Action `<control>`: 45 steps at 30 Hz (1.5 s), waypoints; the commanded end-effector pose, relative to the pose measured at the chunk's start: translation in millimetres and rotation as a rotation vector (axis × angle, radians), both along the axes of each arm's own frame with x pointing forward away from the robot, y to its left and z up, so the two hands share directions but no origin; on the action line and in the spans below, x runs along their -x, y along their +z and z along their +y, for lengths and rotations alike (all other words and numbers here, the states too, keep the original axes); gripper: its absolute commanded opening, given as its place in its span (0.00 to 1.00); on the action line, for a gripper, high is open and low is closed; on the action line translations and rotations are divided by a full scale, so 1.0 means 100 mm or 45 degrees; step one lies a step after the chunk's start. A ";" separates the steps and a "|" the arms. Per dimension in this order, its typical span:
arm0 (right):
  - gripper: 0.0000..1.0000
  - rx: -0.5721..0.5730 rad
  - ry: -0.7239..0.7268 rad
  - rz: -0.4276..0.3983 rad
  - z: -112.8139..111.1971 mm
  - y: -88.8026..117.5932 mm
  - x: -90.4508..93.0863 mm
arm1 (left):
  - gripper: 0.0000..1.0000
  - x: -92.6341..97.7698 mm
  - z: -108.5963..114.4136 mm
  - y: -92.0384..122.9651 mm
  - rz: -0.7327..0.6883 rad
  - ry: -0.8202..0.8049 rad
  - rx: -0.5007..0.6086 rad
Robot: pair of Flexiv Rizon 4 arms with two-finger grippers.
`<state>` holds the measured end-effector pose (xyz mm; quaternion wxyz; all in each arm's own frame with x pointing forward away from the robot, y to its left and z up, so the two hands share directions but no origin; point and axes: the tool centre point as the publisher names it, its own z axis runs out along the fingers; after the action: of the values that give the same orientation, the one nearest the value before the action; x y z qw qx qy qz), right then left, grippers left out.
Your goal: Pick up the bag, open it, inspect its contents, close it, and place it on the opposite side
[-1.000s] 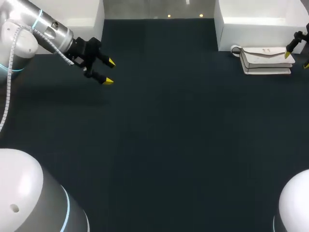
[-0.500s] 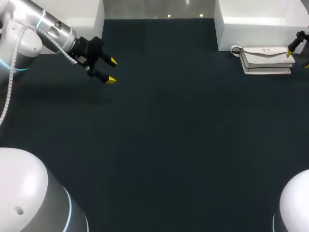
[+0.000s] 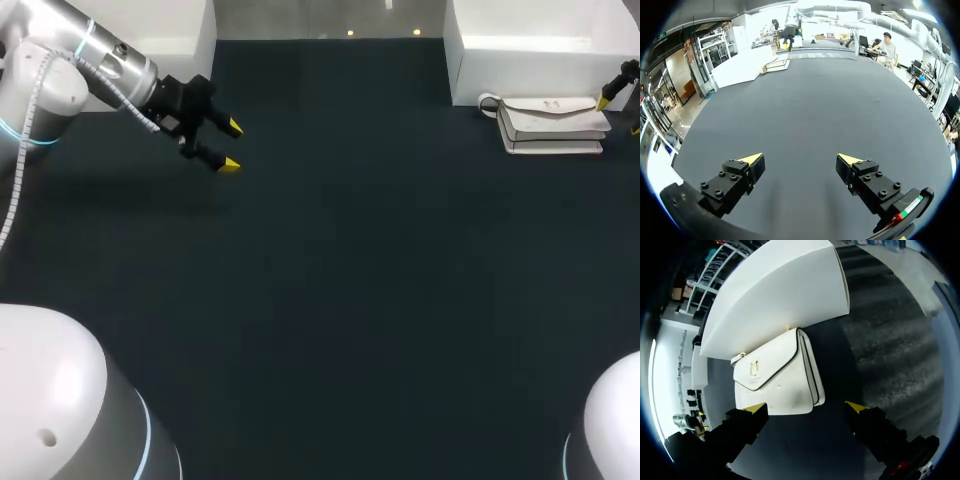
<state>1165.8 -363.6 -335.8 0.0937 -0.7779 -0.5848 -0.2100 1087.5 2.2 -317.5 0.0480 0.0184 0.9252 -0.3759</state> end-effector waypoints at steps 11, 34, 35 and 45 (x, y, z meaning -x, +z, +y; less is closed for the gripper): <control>0.92 -0.130 0.171 0.226 -0.08 -0.21 -0.39 | 1.00 -0.01 0.00 -0.01 -0.002 -0.001 0.004; 0.00 -0.031 0.301 0.205 0.11 0.01 -0.37 | 1.00 -0.01 0.00 -0.01 -0.002 -0.001 0.004; 0.00 -0.024 0.310 0.206 0.12 0.02 -0.37 | 1.00 -0.01 0.00 -0.01 -0.002 -0.001 0.004; 0.00 0.064 0.375 0.233 0.21 0.05 -0.29 | 1.00 -0.01 0.00 -0.01 -0.002 -0.001 0.004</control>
<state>1190.6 -344.0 -335.7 0.0475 -0.7188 -0.6589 -0.2166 1087.9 2.4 -317.5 0.0477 0.0187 0.9252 -0.3760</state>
